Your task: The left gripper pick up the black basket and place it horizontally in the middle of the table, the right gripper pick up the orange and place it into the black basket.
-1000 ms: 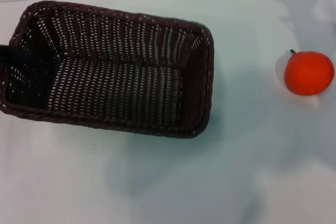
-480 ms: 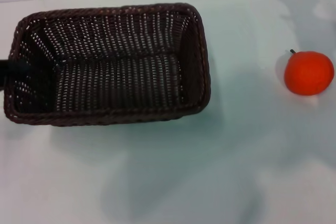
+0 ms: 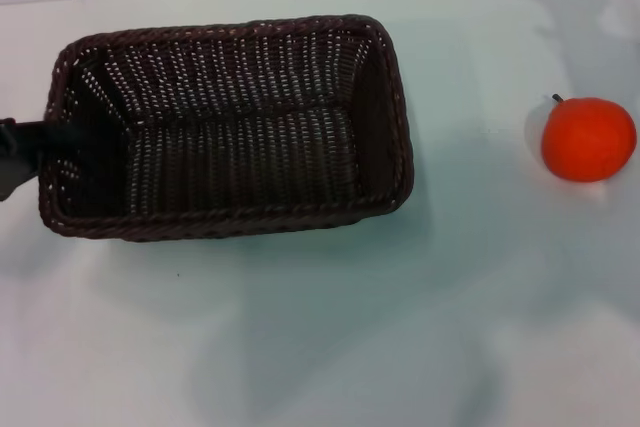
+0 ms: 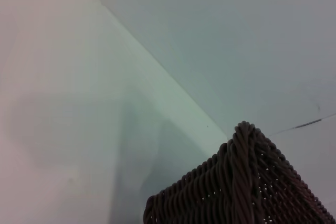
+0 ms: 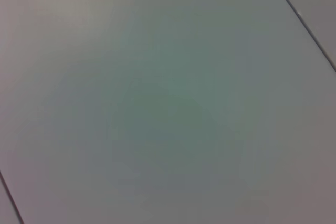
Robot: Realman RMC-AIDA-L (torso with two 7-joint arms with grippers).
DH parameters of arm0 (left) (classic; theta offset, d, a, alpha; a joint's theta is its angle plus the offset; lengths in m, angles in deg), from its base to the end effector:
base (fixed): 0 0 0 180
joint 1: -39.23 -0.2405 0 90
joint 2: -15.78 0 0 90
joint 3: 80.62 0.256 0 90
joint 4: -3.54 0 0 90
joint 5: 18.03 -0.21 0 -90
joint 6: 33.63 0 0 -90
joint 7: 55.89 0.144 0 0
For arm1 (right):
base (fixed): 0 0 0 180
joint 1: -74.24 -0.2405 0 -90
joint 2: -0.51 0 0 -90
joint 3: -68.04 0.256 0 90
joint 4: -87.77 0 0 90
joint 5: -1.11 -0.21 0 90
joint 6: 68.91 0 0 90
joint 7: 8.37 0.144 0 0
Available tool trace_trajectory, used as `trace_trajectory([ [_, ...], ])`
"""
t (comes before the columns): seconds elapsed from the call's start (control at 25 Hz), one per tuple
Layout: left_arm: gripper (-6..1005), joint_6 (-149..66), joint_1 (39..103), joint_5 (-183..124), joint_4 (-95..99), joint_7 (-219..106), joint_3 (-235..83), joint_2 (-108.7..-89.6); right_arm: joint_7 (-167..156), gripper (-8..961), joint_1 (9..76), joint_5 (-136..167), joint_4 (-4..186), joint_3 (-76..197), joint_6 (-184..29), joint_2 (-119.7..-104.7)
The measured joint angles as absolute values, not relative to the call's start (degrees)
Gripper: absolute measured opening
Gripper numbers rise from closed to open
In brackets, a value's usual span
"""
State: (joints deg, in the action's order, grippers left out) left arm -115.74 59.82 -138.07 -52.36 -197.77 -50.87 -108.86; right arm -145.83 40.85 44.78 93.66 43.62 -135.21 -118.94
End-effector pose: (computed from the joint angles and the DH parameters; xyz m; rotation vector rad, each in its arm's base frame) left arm -0.3148 0.3124 0.0451 -1.8135 -1.9265 -0.8819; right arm 0.3296 0.3771 0.0527 -0.8971 -1.2932 -1.4350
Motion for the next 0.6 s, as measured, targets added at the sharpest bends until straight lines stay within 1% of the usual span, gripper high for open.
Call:
trace_trajectory([
  [0.52, 203, -114.17, 59.75, -137.05, -48.39, -198.11, -49.96, -108.56, -145.83, 737, 39.97, 44.79, 93.66, 43.7, -133.28, -118.93],
  [0.6, 292, -114.47, 59.49, -136.6, -48.35, -198.11, -50.01, -108.51, -145.83, 738, 39.79, 44.79, 93.67, 43.69, -133.03, -118.94],
])
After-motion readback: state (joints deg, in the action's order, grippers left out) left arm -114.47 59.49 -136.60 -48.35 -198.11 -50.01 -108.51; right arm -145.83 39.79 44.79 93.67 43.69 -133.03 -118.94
